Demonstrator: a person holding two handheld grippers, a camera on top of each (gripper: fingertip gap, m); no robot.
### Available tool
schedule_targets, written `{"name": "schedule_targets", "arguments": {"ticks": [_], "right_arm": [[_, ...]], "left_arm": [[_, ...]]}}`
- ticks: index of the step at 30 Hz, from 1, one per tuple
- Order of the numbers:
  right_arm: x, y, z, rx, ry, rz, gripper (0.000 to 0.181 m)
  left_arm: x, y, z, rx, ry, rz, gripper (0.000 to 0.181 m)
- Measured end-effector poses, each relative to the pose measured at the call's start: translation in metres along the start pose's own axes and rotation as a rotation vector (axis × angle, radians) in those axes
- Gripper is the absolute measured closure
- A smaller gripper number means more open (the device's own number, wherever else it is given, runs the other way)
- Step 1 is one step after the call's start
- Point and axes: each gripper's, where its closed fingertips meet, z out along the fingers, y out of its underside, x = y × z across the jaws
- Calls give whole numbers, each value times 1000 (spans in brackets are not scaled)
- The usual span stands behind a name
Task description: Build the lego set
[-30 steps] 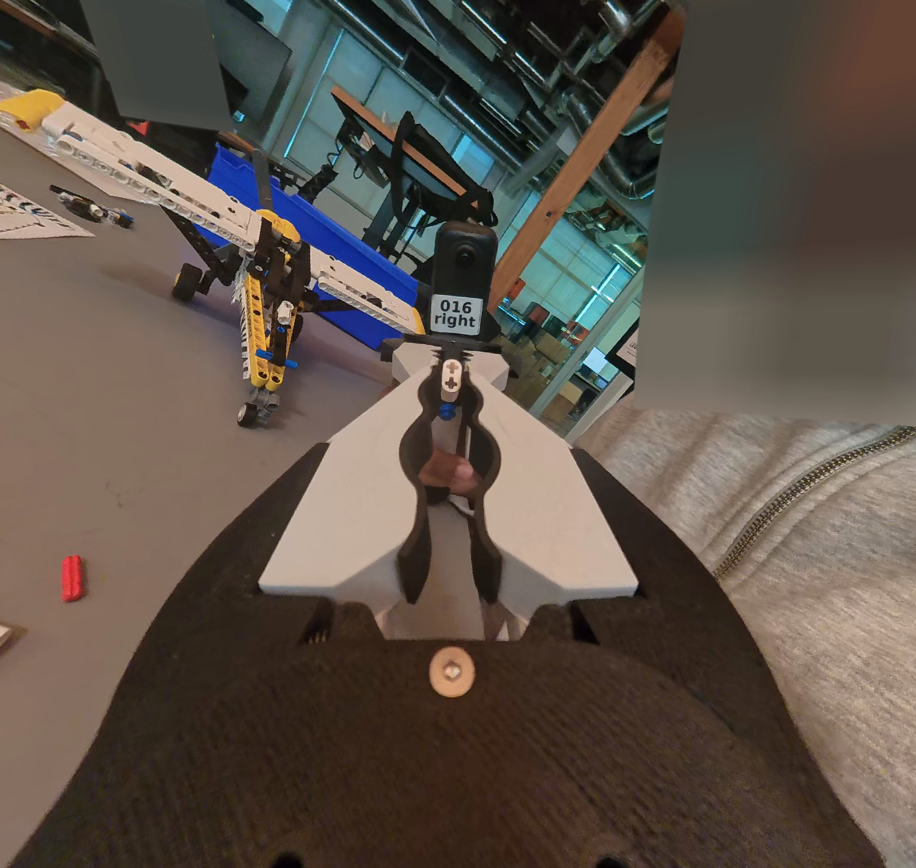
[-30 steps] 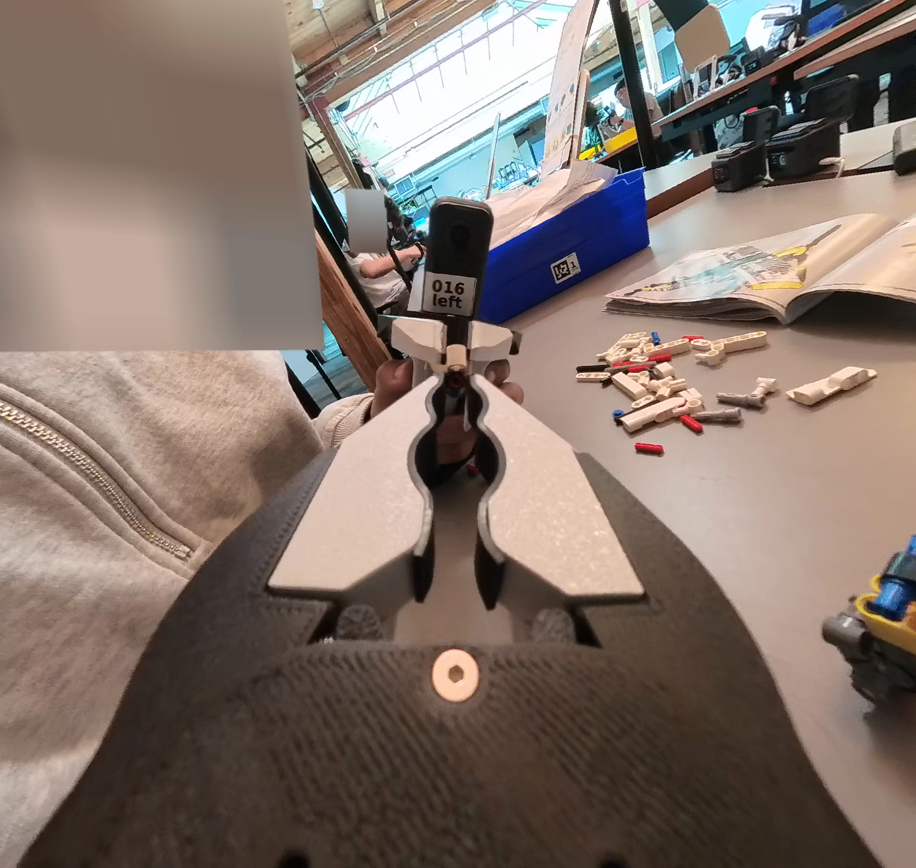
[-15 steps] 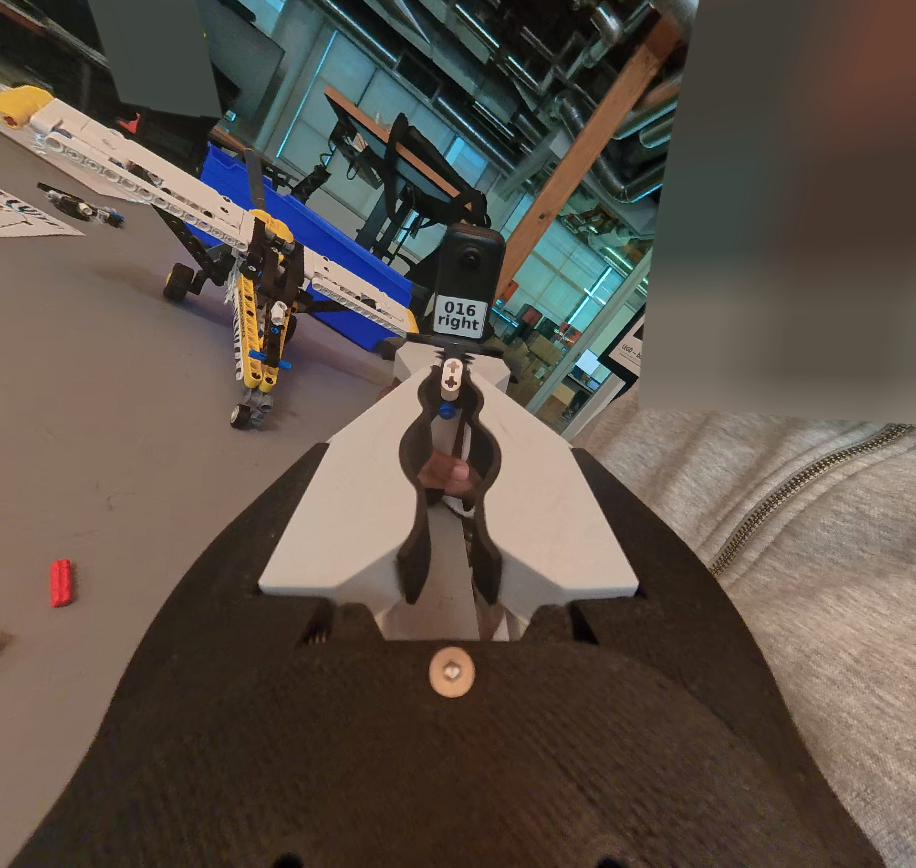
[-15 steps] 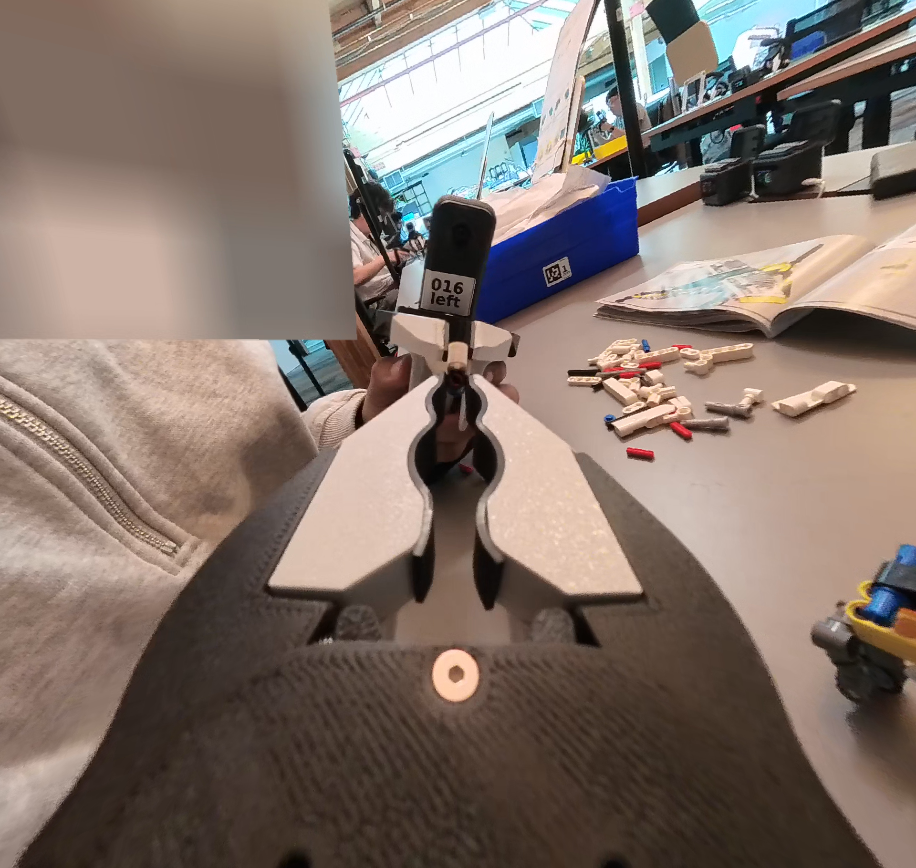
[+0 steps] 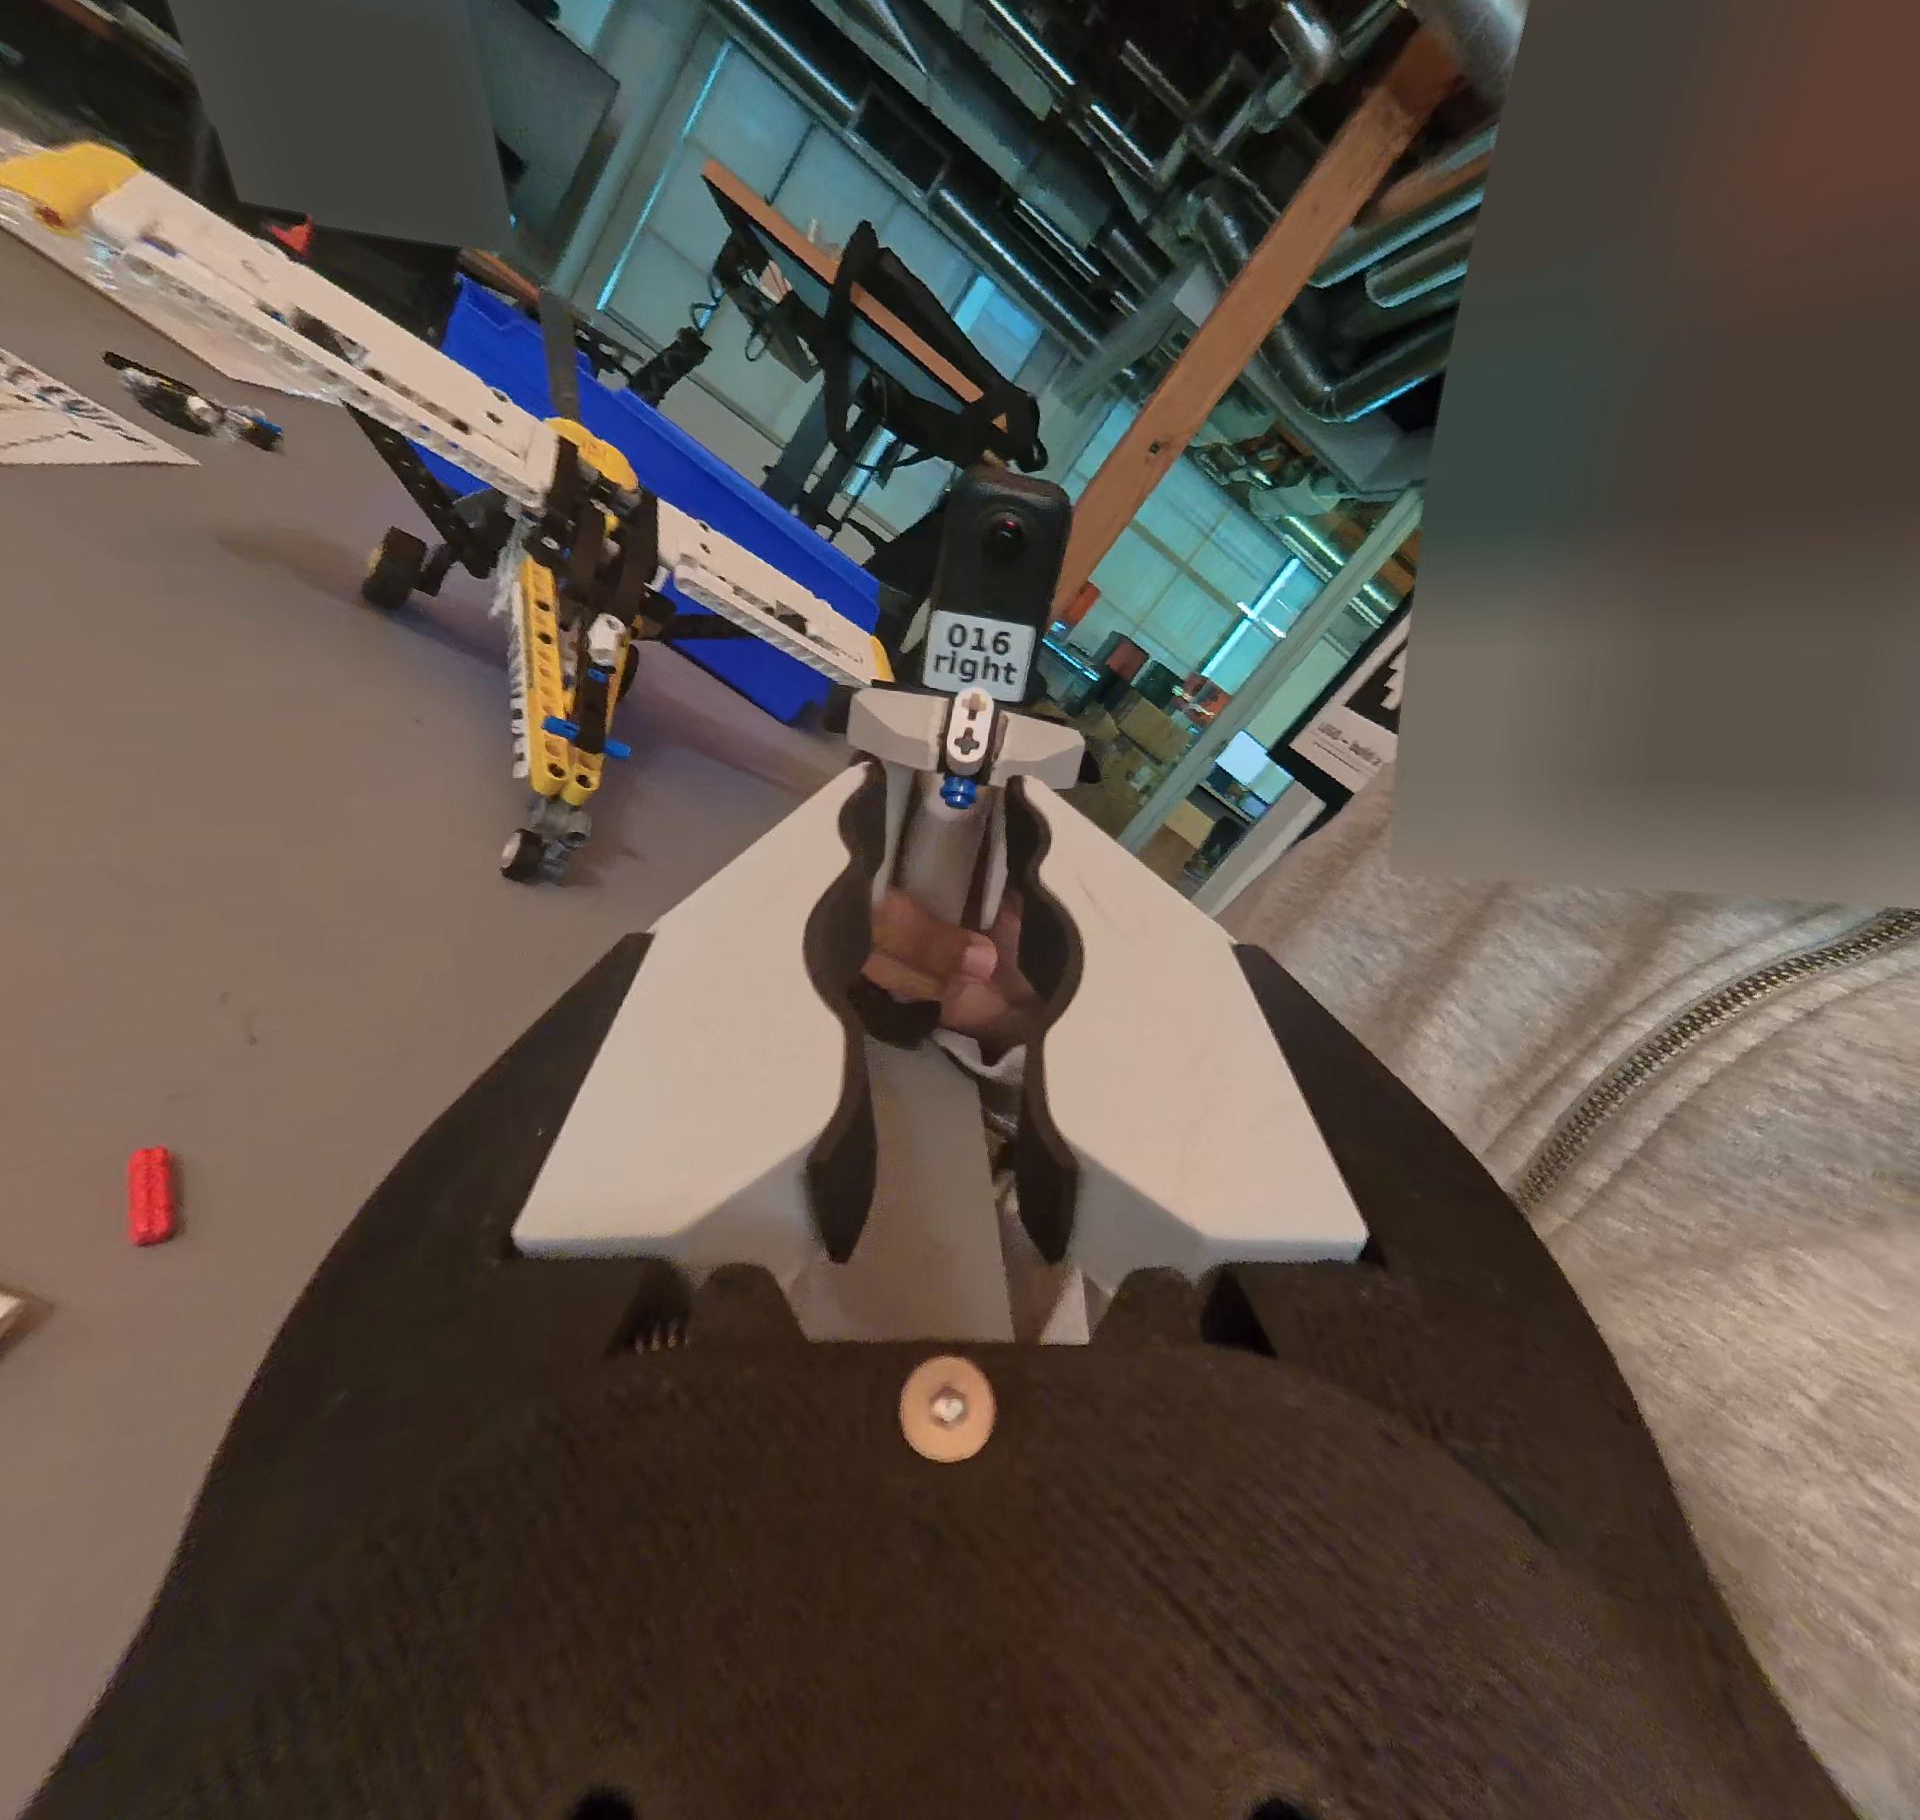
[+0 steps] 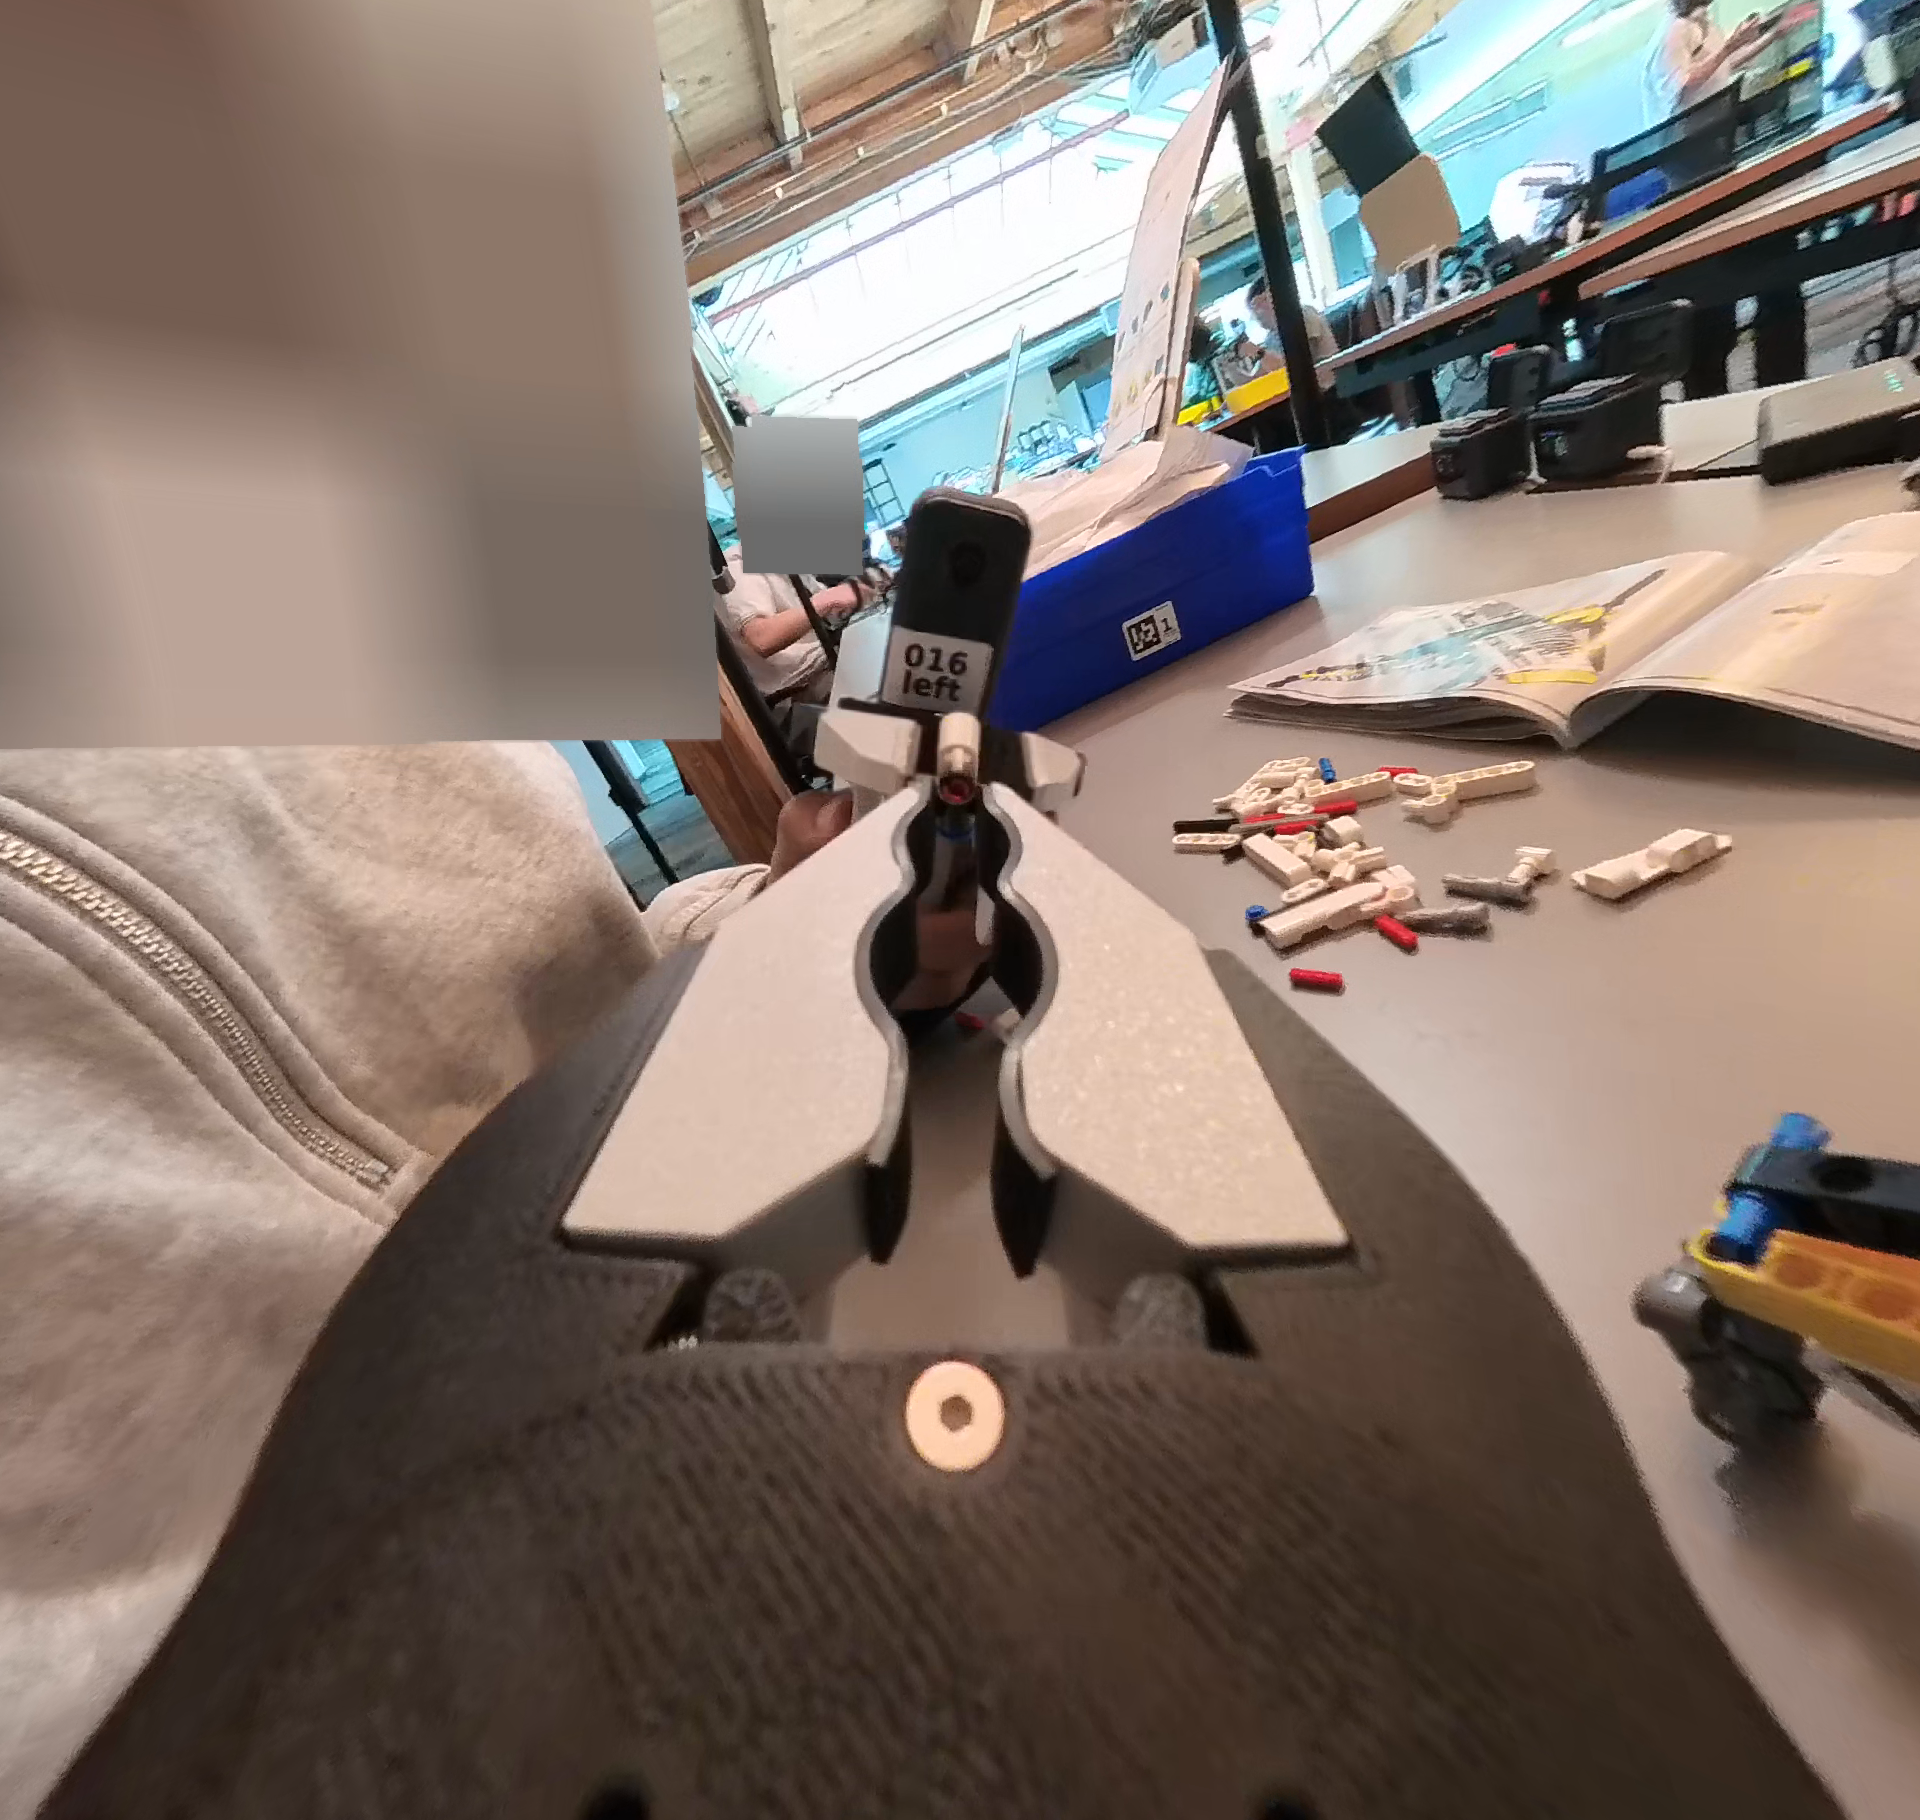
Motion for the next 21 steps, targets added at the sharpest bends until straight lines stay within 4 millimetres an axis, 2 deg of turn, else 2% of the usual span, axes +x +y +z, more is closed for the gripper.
{"name": "schedule_targets", "arguments": {"ticks": [3,5,8,10,12,15,17,19,20,21], "right_arm": [[6,-3,-2,15,44,-21,176],[8,-3,-2,12,57,-35,176],[4,-2,-1,12,52,-53,176],[2,-4,-3,25,45,-57,176],[1,-6,-6,46,36,-47,176],[1,-11,-11,78,30,-26,176],[1,-13,-13,93,32,-20,176],[1,-13,-15,99,34,-20,176],[1,-13,-15,99,35,-20,176],[1,-13,-16,99,38,-20,176]], "left_arm": [[-17,-13,-3,26,-115,37,146],[-43,-25,-6,-29,-300,67,137],[-98,-49,-20,-224,-664,210,115],[-144,-80,-34,-288,-894,351,98],[-193,-99,-42,-368,-1057,404,81],[-260,-106,-38,-469,-1196,337,64],[-295,-104,-31,-503,-1250,292,48],[-319,-93,-30,-584,-1308,262,40],[-325,-87,-28,-603,-1304,232,34],[-326,-84,-25,-596,-1282,187,37]]}}
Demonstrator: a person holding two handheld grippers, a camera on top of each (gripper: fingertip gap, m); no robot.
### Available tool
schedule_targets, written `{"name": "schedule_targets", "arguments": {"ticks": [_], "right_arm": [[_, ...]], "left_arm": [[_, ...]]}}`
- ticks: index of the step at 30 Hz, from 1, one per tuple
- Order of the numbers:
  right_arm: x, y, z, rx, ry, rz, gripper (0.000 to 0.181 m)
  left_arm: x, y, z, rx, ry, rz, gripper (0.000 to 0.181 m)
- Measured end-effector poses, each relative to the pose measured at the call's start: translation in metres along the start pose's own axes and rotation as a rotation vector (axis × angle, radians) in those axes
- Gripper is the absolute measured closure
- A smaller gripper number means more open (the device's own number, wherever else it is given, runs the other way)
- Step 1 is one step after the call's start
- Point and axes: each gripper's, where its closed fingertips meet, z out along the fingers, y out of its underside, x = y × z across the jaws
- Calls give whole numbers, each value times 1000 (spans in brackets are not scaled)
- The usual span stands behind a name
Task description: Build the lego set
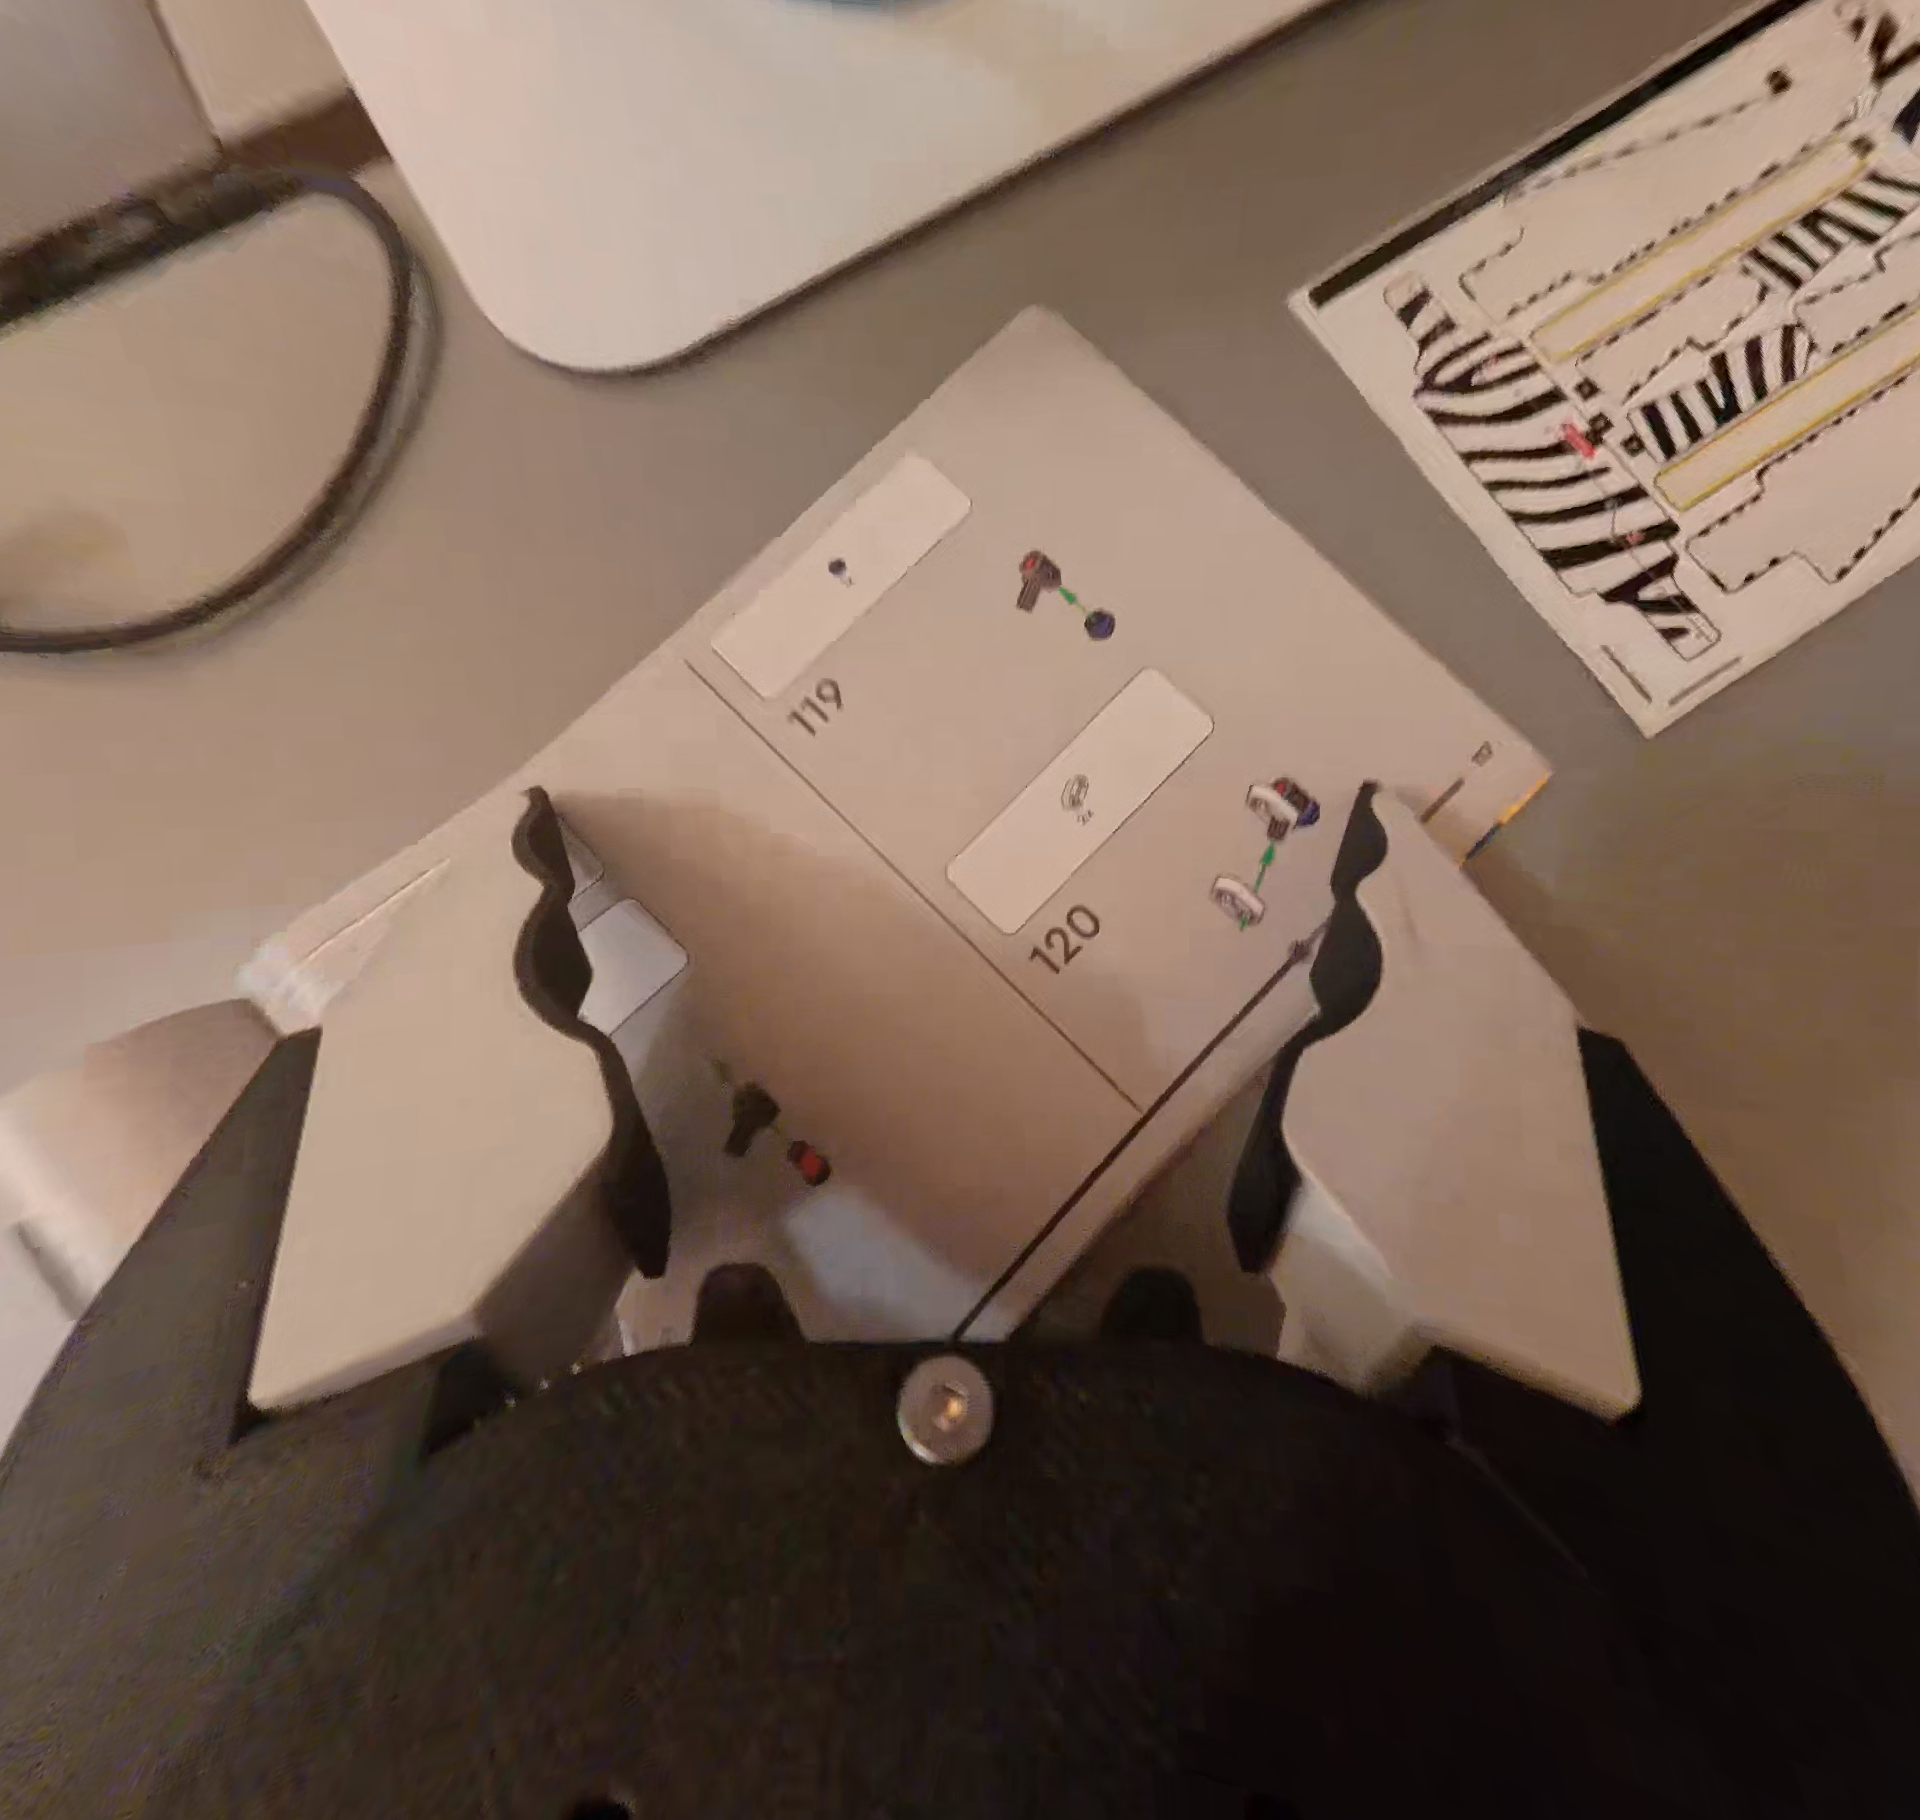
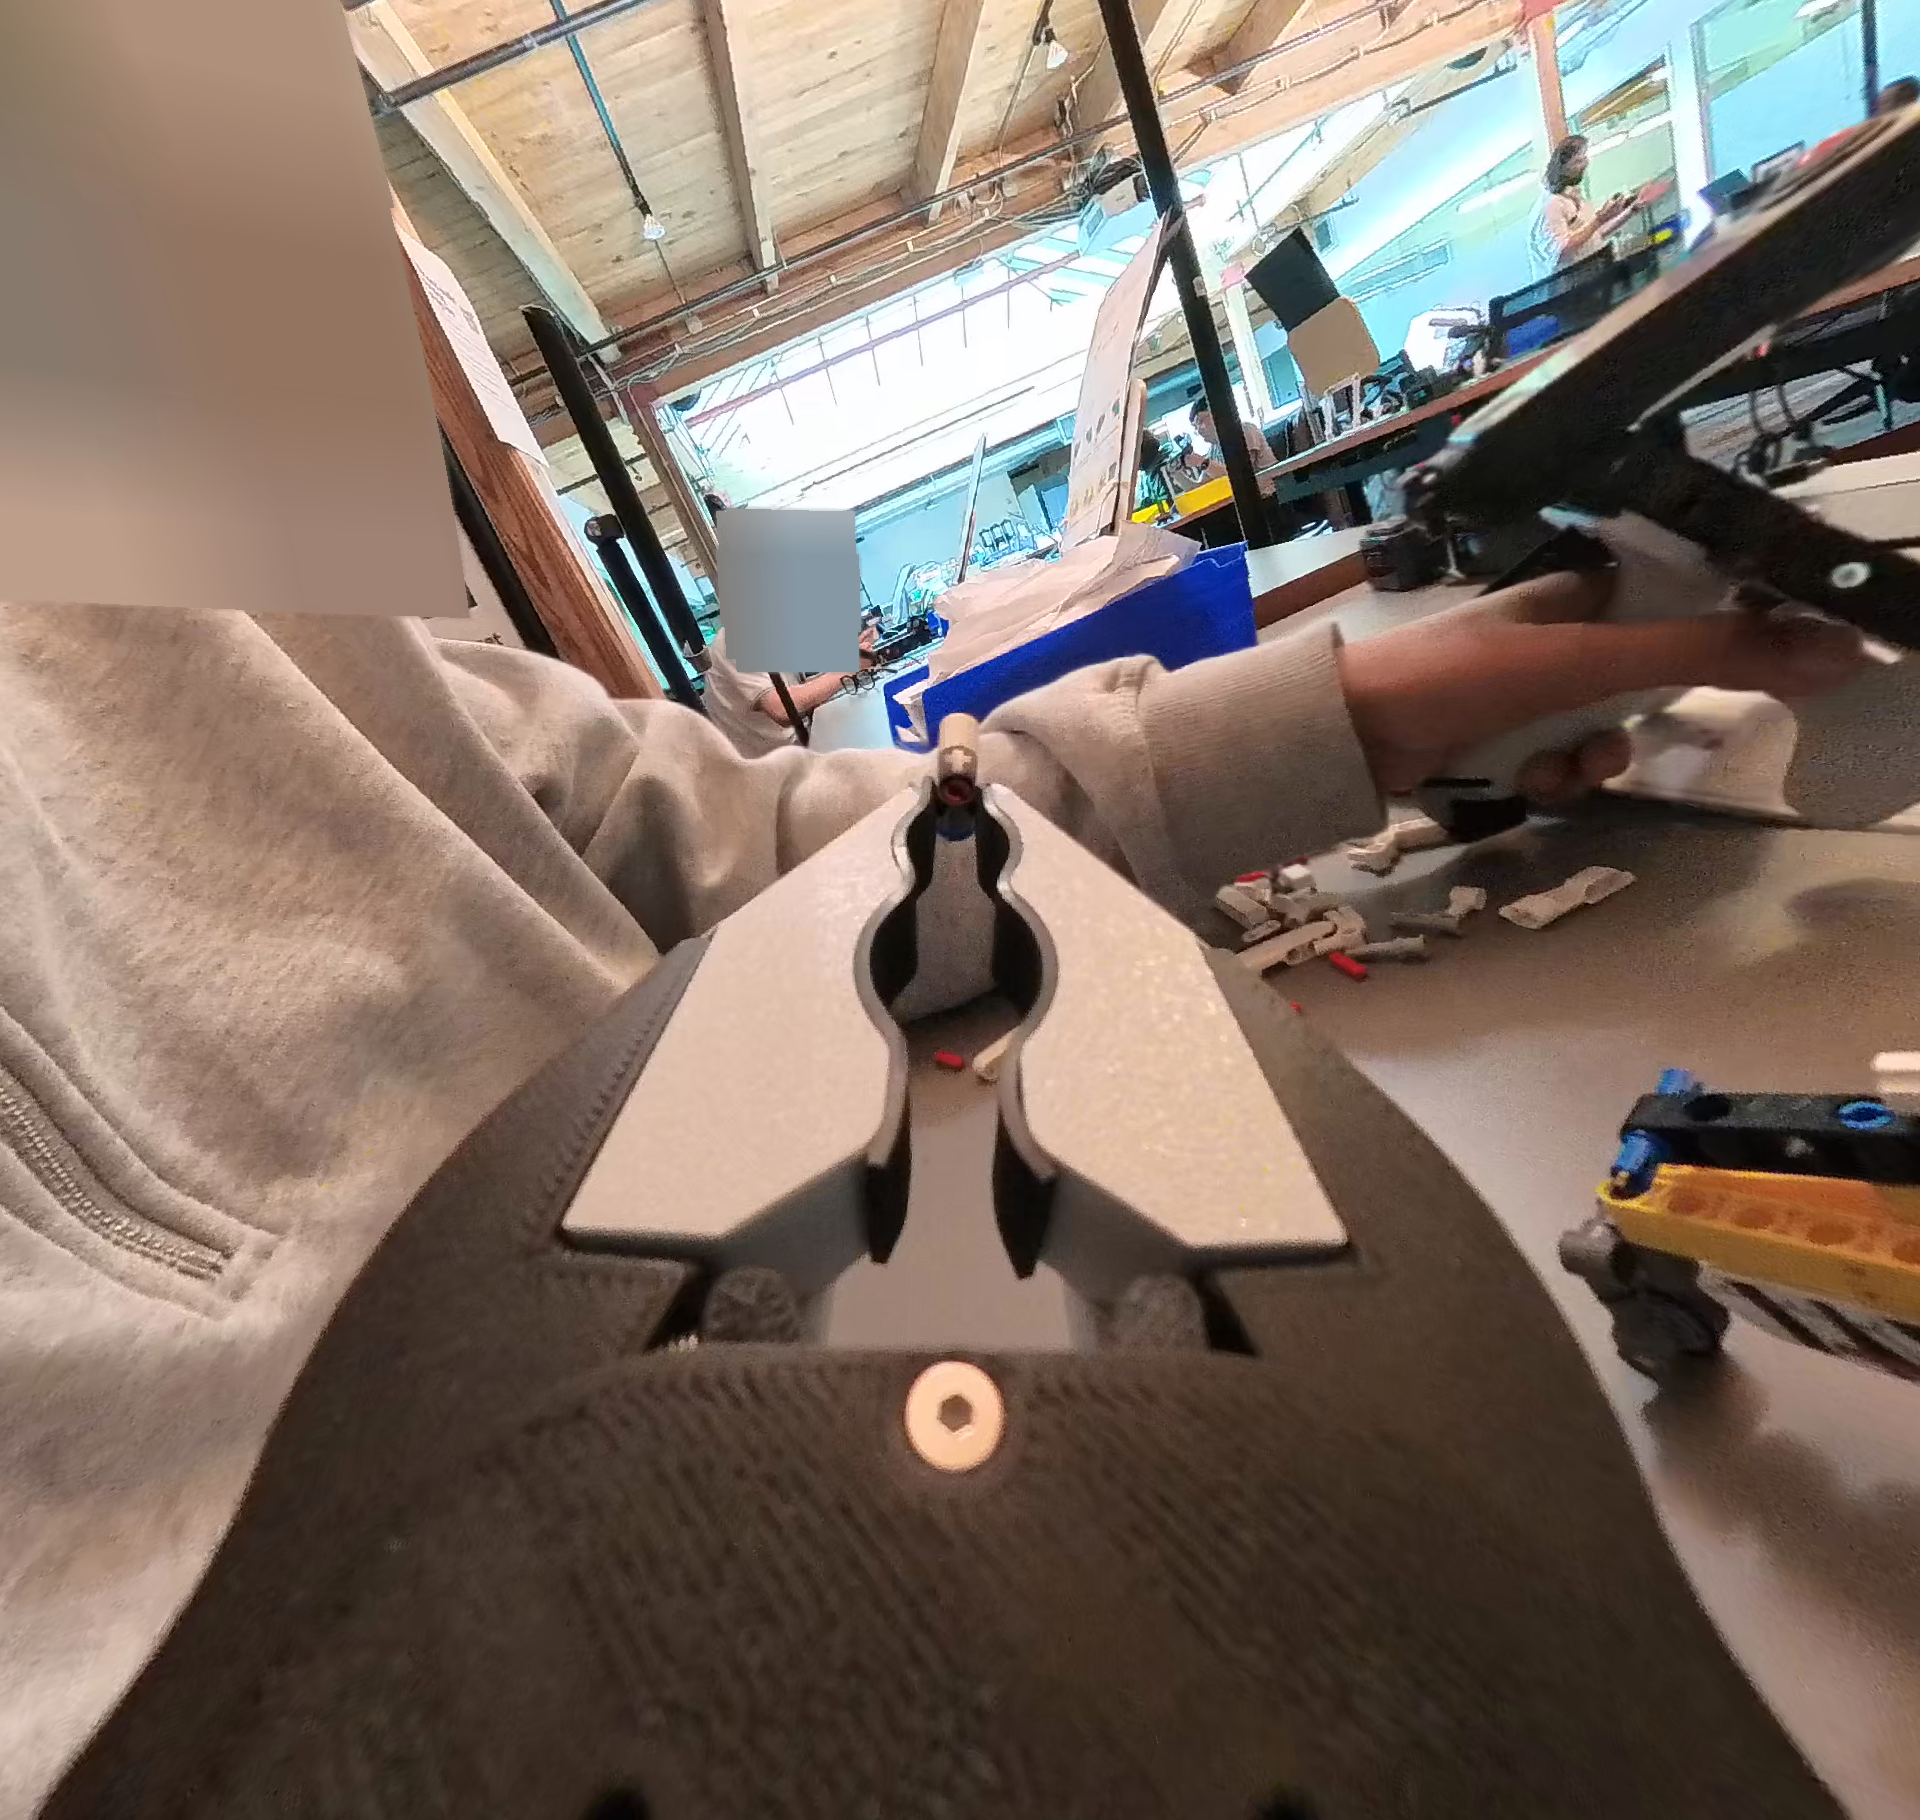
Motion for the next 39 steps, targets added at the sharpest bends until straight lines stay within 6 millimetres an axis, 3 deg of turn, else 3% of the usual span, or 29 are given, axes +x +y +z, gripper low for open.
{"name": "schedule_targets", "arguments": {"ticks": [6,10,17,21,25,28,34,39], "right_arm": [[2,-1,-3,15,4,22,176],[3,-1,-2,18,0,41,176],[3,0,0,5,0,32,176],[3,0,-1,9,-2,38,176],[3,0,0,8,0,35,176],[3,0,0,7,0,35,176],[4,1,2,0,2,35,176],[6,4,6,-23,18,22,176]], "left_arm": [[1,8,-5,-121,30,28,45],[5,5,-9,-99,44,44,90],[-11,-1,-20,-31,55,10,177],[-13,-20,-47,123,223,-126,177],[-36,-25,-84,260,323,-233,175],[-54,-8,-110,288,406,-226,160],[-120,51,-154,339,346,-314,125],[-157,79,-194,587,348,-493,115]]}}
